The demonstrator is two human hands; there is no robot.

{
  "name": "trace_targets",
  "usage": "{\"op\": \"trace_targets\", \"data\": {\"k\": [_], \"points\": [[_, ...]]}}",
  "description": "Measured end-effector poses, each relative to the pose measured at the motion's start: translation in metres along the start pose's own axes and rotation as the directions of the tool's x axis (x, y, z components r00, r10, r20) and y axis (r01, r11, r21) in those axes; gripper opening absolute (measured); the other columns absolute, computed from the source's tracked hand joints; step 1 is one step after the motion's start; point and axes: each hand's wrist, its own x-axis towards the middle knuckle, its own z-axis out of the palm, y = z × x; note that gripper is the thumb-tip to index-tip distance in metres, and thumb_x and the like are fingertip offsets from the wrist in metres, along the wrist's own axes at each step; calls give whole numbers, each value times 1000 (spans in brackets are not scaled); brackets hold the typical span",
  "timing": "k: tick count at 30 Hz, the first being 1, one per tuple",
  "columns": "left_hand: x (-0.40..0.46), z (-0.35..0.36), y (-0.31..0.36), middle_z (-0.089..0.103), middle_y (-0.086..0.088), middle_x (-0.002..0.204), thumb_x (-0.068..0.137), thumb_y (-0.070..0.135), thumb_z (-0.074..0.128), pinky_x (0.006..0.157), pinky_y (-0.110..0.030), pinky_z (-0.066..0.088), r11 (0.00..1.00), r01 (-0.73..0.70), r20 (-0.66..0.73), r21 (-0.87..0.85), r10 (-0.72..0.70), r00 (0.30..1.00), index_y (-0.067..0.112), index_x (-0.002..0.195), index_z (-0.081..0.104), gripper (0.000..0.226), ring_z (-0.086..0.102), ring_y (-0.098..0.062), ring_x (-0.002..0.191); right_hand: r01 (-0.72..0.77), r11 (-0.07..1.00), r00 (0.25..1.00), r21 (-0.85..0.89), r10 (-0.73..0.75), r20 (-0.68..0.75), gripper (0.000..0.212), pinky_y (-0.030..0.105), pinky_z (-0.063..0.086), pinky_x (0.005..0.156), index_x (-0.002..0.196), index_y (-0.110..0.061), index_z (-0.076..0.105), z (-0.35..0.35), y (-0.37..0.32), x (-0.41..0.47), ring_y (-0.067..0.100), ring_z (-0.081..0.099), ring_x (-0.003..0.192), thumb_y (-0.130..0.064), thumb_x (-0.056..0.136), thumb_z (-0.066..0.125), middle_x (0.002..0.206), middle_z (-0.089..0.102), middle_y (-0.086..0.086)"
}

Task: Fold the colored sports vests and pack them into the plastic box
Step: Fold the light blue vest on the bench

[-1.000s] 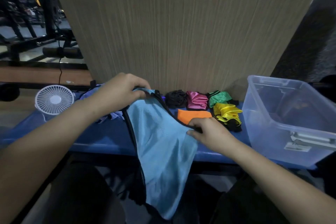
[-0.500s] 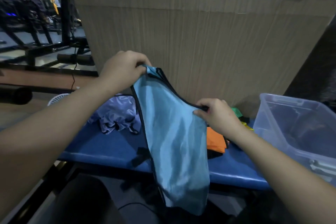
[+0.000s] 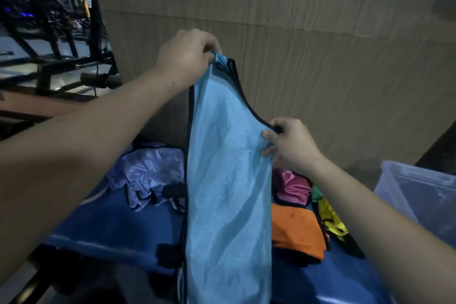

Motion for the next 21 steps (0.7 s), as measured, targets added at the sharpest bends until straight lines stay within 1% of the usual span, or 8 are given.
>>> {"op": "trace_targets", "data": {"k": [4, 7, 12, 15, 18, 21], "points": [[32, 12, -15, 68, 9, 93, 95, 16, 62, 82, -42, 55, 1000, -3, 6, 7, 2, 1000, 29, 98, 74, 18, 64, -15, 90, 28, 1000, 1000, -9, -28, 2, 12, 33, 53, 49, 87, -9, 66, 5, -2, 33, 23, 74, 65, -14, 98, 64, 78, 72, 13], [50, 20, -27, 70, 6, 97, 96, 15, 61, 82, -43, 55, 1000, 2, 1, 0, -2, 1000, 26, 100, 74, 17, 64, -15, 90, 44, 999, 999, -6, -44, 0, 12, 39, 60, 55, 86, -9, 66, 10, -1, 59, 22, 75, 66, -13, 97, 64, 80, 73, 12], [67, 33, -43, 72, 5, 98, 96, 13, 58, 82, -41, 56, 1000, 14, -17, -16, -14, 1000, 25, 99, 74, 21, 65, -14, 90, 65, 998, 998, -16, -65, -23, 10, 36, 62, 60, 89, -12, 68, 21, 3, 88, 16, 75, 70, -12, 97, 62, 83, 75, 6], [63, 41, -51, 71, 5, 97, 96, 13, 56, 80, -43, 57, 999, 24, -23, -23, -25, 999, 25, 100, 73, 21, 66, -15, 88, 67, 997, 998, -35, -67, -3, 9, 35, 62, 60, 89, -12, 69, 27, 9, 96, 17, 75, 71, -12, 96, 63, 81, 75, 6], [46, 46, -54, 71, 5, 96, 96, 13, 55, 78, -44, 57, 999, 5, 4, -46, -5, 1000, 23, 99, 73, 21, 66, -15, 86, 41, 998, 999, -44, -40, 24, 10, 35, 61, 58, 85, -12, 68, 30, 20, 96, 20, 76, 71, -9, 94, 63, 80, 75, 10], [20, 46, -51, 70, 7, 97, 96, 12, 55, 79, -44, 57, 997, -30, 41, -78, 33, 999, 23, 98, 74, 22, 65, -13, 87, 21, 997, 999, -70, -18, 44, 8, 37, 62, 61, 84, -9, 68, 30, 32, 84, 19, 75, 71, -8, 91, 65, 79, 75, 10]]}}
